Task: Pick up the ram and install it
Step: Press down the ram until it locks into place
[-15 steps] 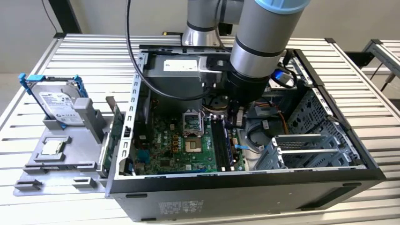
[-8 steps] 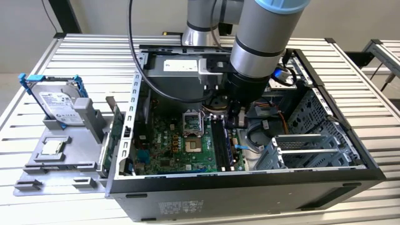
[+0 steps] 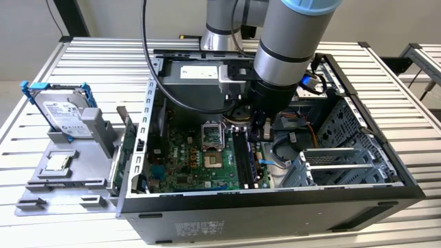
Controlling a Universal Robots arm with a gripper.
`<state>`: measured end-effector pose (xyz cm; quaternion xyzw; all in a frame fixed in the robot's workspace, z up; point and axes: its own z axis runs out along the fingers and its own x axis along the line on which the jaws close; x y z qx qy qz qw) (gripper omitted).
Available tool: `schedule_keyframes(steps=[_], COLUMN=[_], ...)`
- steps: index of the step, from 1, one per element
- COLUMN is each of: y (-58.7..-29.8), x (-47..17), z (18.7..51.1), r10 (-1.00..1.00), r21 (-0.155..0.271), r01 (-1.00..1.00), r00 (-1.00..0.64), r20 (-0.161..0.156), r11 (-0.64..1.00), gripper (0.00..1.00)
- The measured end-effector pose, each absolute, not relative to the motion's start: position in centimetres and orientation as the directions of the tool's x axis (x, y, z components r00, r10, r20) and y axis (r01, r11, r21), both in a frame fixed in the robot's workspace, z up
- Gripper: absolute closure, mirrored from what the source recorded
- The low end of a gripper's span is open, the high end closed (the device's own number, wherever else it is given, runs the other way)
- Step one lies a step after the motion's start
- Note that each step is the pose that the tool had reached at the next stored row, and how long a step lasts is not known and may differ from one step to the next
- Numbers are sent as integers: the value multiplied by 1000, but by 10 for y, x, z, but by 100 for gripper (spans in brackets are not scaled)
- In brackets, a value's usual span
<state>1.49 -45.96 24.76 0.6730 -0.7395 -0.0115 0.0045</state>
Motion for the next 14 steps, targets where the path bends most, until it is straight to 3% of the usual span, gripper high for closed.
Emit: schedule_keyframes(steps=[14], y=[-464], x=[15], z=[246], r10=[-998], r21=[23], r01=[-998], r00=[-64], r20=[-7], r11=[64], gripper=[100])
